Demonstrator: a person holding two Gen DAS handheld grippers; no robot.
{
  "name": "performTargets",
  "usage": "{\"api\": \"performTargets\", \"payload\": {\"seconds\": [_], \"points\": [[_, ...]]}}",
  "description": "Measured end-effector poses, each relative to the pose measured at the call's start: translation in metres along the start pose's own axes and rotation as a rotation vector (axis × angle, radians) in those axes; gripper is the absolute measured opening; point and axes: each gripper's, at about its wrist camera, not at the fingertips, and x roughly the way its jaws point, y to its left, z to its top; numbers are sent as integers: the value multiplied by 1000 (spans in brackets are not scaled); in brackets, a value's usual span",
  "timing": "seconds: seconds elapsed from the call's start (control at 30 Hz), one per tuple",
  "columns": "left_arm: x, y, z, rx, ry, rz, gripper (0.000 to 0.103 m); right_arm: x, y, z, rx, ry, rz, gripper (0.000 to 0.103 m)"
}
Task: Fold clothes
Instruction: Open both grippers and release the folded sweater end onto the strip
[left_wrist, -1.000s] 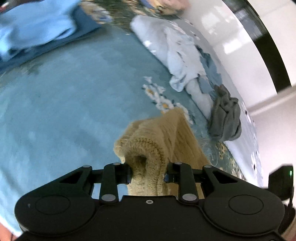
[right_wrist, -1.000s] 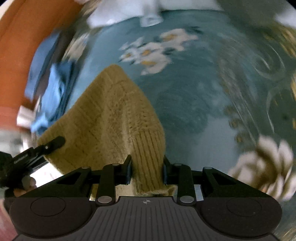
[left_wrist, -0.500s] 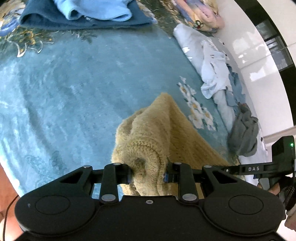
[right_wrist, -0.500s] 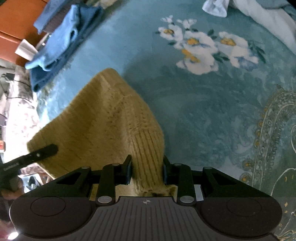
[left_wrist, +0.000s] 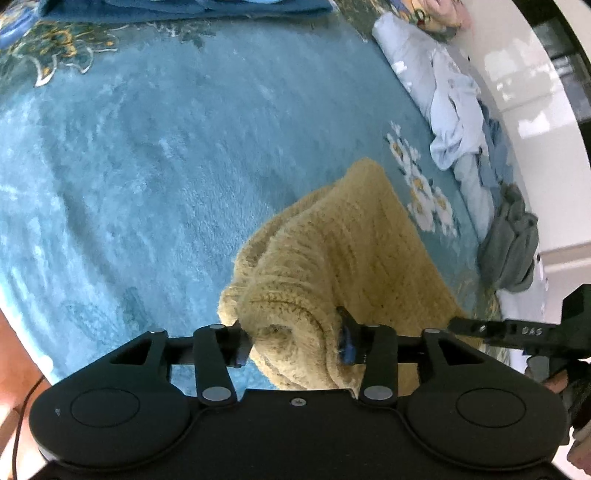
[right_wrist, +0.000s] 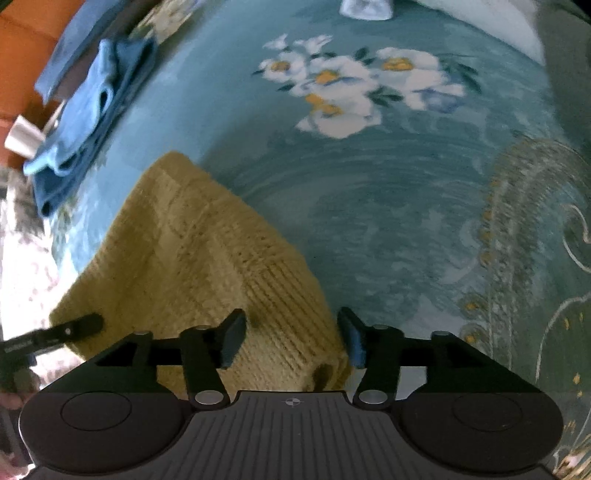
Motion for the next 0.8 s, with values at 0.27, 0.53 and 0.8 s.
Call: {"api": "performTargets", "payload": {"seconds": [0.27,0.53,0.8], "points": [[-4,-18,6,246,116,20,75,-27,-44,-35,227,-189,70,91],[-27,-14,39,359,93,81,86,-13,-70,-96,466,-261,171,96],[37,-38,80,493,247,48,88,28,-50,-114,544,-236,258,96]]}}
